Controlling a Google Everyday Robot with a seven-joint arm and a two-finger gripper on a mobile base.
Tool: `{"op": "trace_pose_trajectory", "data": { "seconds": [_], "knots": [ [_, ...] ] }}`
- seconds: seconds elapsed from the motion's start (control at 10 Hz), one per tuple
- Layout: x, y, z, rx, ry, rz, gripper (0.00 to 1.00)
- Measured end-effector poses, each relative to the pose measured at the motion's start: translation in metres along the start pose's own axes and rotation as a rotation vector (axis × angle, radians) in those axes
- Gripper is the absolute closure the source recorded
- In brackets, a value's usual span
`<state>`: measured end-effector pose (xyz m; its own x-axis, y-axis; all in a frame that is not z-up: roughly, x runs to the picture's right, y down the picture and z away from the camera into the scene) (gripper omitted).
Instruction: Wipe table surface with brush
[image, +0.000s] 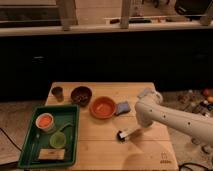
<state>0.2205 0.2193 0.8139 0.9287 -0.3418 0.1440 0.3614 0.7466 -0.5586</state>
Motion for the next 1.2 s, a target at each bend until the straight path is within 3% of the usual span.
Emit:
{"op": "trace_pose_trajectory", "data": {
  "seconds": [0.5, 0.7, 0.9, 1.2],
  "knots": [
    [-0.035, 0.011, -0.006, 0.009, -0.033, -0.141, 1.0],
    [-0.053, 0.028, 0.0, -0.02, -0.032, -0.226, 1.0],
    [-0.057, 0.039, 0.01, -0.059, -0.02, -0.268, 1.0],
    [-0.047, 0.045, 0.016, -0.086, 0.006, -0.274, 1.0]
  ]
}}
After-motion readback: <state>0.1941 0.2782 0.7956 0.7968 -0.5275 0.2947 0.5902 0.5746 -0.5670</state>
